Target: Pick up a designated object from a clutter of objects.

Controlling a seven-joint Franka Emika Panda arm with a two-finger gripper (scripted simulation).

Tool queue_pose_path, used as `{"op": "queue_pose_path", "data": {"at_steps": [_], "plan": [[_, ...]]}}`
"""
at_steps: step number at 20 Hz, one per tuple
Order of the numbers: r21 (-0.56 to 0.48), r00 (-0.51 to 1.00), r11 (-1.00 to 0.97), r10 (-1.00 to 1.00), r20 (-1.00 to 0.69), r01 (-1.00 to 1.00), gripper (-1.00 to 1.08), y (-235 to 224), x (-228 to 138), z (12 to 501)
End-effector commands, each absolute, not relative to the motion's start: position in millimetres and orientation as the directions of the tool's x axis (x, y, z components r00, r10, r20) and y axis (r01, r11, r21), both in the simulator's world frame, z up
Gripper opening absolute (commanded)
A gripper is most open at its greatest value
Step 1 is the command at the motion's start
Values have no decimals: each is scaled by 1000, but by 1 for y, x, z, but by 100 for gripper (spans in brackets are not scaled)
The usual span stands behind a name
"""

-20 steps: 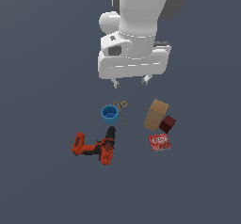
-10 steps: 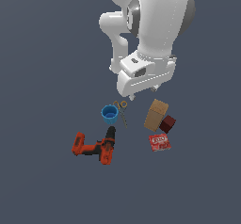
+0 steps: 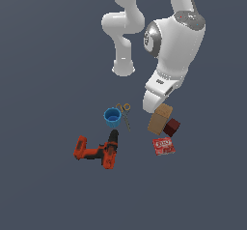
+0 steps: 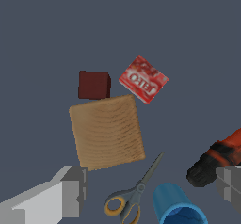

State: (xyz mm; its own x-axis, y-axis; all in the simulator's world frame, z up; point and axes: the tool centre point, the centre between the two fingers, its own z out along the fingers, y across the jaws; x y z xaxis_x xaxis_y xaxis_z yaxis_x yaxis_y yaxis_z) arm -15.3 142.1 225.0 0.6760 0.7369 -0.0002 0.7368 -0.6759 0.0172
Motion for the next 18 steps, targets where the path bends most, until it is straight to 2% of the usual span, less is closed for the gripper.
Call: {"op": "queue_pose_path", "data": {"at_steps": [1, 9, 18], "plan": [[12, 626, -625, 780, 0, 780, 100, 153, -19, 215], [1, 528, -528, 849, 0, 849, 100, 173, -28, 195], [0, 519, -519, 855, 0, 855, 100, 175, -29, 188]]}}
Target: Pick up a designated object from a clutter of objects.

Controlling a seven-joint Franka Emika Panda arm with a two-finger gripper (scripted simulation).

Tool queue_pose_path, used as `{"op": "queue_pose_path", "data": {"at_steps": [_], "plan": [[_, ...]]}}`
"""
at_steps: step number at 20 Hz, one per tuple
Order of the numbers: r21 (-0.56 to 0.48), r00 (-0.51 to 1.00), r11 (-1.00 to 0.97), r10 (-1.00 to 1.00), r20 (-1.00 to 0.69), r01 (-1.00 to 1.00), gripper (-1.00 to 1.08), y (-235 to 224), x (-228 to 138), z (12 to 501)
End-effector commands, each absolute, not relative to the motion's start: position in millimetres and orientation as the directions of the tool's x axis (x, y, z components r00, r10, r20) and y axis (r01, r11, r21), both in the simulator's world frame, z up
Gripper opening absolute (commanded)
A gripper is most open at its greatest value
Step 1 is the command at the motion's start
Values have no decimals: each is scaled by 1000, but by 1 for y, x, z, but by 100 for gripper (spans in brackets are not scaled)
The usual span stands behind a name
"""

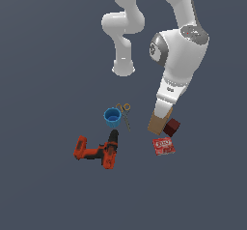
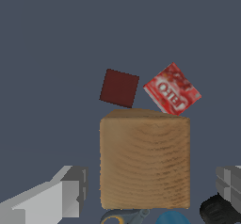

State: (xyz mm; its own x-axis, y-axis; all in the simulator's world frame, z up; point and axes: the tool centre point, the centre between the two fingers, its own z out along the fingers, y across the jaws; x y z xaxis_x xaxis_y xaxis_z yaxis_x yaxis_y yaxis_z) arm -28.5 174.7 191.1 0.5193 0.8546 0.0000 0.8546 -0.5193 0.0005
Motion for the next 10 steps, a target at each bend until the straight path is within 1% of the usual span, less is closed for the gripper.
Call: {"op": "queue_pose_path", "data": {"at_steps": [1, 10], "plan": [[0, 519, -519, 855, 0, 855, 100, 175, -29, 186], [-1, 515, -515, 857, 0, 857, 100, 175, -30, 148]]}}
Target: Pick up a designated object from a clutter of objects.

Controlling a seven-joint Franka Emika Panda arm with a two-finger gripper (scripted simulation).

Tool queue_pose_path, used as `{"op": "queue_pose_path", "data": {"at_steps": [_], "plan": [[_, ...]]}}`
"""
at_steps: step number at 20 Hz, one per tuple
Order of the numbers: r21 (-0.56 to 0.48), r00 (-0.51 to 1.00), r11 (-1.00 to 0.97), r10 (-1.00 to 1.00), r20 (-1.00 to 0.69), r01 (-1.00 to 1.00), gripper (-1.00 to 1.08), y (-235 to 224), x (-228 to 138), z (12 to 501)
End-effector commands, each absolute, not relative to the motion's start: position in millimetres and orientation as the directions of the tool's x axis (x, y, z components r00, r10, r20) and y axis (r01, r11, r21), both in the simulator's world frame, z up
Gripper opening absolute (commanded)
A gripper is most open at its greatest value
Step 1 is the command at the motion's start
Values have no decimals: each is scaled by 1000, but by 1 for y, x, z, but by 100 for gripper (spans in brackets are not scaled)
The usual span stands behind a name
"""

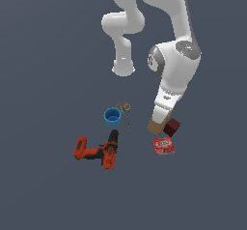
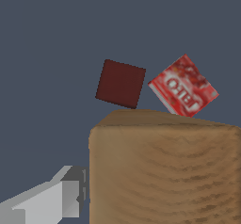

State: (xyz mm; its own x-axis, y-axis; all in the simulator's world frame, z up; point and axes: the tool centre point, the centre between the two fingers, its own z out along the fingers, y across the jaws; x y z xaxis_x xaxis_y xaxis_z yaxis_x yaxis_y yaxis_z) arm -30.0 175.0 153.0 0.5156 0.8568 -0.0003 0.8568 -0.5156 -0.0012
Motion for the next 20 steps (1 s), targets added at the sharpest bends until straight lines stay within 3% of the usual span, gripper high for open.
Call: {"op": "queue_pose_path", "data": {"at_steps": [1, 4, 5, 20], "plan": [[0, 515, -515, 857, 0, 857, 100, 175, -30, 146], [0, 515, -515, 857, 0, 857, 100, 175, -29, 143], [0, 515, -515, 857, 0, 857, -100, 175, -29, 143], [1, 515, -515, 857, 1, 857, -100, 170, -29, 150]]}}
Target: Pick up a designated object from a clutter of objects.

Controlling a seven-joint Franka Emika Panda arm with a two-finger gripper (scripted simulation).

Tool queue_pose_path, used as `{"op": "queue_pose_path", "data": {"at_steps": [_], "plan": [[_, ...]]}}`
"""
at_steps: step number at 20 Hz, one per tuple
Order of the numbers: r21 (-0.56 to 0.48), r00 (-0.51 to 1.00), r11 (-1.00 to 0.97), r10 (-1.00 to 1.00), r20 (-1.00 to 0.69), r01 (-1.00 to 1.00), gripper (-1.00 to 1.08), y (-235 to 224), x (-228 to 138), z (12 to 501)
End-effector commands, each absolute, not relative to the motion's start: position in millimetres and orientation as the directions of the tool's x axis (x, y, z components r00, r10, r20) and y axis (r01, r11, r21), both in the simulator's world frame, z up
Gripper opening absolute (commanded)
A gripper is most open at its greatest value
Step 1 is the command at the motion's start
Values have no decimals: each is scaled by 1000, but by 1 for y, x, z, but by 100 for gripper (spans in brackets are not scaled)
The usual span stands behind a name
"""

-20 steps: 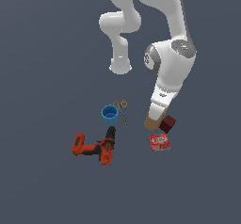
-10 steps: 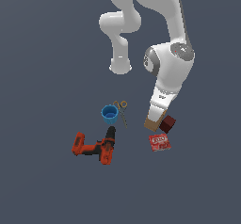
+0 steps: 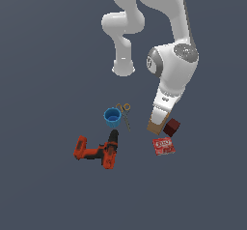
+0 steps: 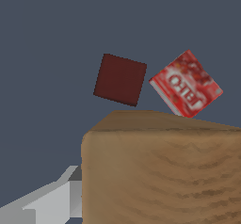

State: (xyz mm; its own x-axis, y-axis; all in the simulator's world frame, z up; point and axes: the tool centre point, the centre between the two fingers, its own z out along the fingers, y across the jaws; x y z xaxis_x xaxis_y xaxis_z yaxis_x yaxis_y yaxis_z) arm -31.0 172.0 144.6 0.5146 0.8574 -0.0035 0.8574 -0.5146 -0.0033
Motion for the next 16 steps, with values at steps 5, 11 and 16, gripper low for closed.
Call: {"op": "queue_pose_path", "data": {"at_steps": [5, 11, 16], "plan": [[1, 515, -515, 857, 1, 857, -100, 157, -32, 166], [0, 515, -515, 857, 2, 857, -100, 128, -37, 202], [-2, 515, -515, 857, 4, 857, -100, 94, -42, 245]]}}
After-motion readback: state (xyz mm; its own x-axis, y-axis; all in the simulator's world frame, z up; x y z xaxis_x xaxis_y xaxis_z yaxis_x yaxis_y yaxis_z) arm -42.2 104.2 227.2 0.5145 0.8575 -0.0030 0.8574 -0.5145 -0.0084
